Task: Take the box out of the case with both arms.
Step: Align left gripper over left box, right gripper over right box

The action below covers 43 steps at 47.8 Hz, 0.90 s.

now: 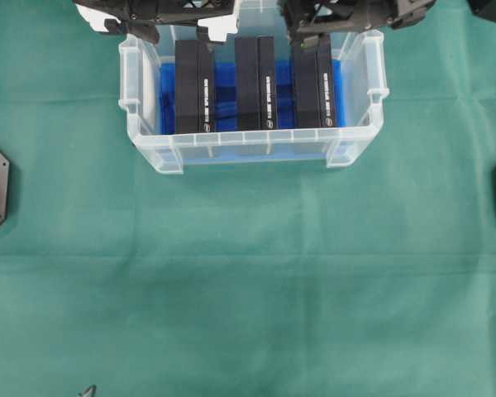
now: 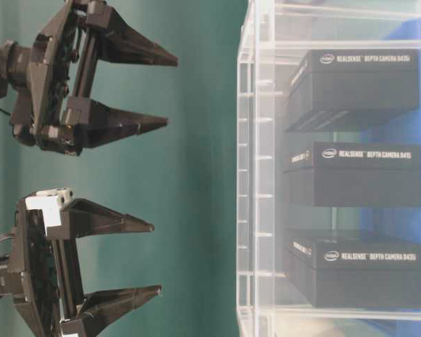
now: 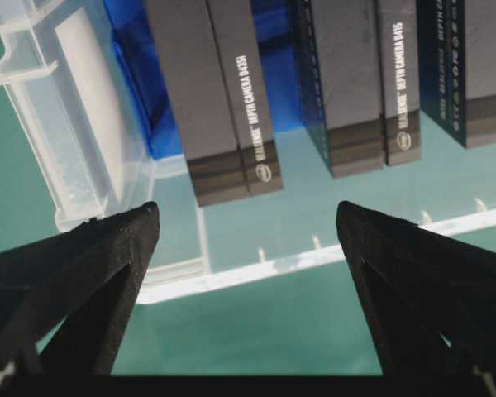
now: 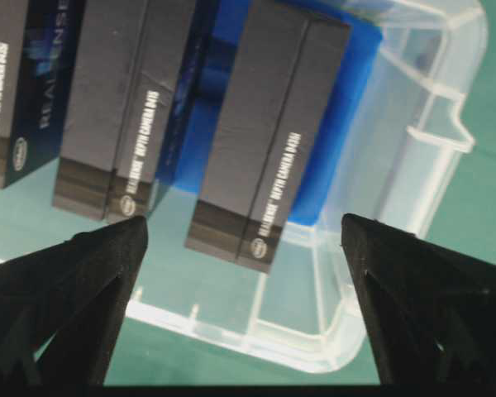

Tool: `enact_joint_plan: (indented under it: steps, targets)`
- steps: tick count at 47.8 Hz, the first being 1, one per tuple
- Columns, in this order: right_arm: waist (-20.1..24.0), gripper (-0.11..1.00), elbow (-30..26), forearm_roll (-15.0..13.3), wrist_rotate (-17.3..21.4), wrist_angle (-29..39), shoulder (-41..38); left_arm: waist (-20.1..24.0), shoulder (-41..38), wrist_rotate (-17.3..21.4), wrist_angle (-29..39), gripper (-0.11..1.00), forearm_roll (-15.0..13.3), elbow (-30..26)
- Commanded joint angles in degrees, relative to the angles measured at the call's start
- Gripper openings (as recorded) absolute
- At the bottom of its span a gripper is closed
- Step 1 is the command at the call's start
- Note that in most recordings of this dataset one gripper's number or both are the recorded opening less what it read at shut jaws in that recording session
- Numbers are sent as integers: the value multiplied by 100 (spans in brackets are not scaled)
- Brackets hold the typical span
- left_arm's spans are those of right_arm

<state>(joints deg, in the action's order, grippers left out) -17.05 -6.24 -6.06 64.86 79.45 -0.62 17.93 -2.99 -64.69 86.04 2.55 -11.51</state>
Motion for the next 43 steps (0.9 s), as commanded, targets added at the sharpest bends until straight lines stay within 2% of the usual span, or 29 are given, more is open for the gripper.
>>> enact_joint_plan:
  steps: [1, 43]
  targets:
    - [35, 95, -176, 9, 9, -44, 26, -18, 79, 18, -9, 91, 26, -123]
    - [35, 95, -193, 9, 26, -70, 9, -18, 79, 9, -26, 91, 62, -70]
